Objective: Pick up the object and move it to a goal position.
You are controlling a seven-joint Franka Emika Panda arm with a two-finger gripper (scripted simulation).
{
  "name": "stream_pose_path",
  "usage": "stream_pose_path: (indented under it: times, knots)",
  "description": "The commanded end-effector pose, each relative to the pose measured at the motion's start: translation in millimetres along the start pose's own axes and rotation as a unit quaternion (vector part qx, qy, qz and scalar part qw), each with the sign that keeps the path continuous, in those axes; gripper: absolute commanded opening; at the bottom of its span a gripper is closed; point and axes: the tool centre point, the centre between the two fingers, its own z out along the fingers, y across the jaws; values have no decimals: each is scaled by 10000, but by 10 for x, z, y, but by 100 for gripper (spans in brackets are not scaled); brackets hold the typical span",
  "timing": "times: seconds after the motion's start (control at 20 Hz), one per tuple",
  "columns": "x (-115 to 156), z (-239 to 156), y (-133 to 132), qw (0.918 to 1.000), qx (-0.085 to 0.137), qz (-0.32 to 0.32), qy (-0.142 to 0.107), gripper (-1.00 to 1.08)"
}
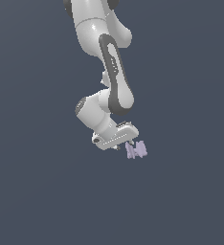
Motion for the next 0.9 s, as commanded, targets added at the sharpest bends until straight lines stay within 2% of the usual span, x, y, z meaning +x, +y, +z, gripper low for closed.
stream_pose_path:
  times: [0.0, 0.4, 0.85]
  knots:
    - [11, 15, -10, 9999, 105, 15, 71, 68]
    - [15, 36, -9, 9998, 158, 30, 109, 68]
    - [14, 313, -22, 9998, 169, 33, 118, 68]
